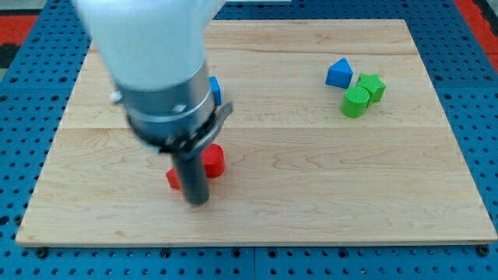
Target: Place the red star close to the blue cube
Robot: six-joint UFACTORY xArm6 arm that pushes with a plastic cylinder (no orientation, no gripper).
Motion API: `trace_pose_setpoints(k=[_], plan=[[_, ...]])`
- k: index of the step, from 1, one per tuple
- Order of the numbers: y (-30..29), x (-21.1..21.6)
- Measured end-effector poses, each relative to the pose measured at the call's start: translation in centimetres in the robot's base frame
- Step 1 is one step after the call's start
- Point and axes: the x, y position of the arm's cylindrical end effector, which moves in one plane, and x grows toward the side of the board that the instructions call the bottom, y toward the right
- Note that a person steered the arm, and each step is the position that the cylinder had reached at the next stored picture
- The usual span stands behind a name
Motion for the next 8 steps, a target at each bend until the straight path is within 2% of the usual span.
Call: trace_pose_setpoints(k=[1, 2, 3, 4, 5, 7, 8], plan=[[2.3, -7.6], [1.6, -11.7], [7.4, -7.2], [0.9, 0.4], [-9.3, -1.3], [-1.0, -7.0], [-2.0, -8.9]])
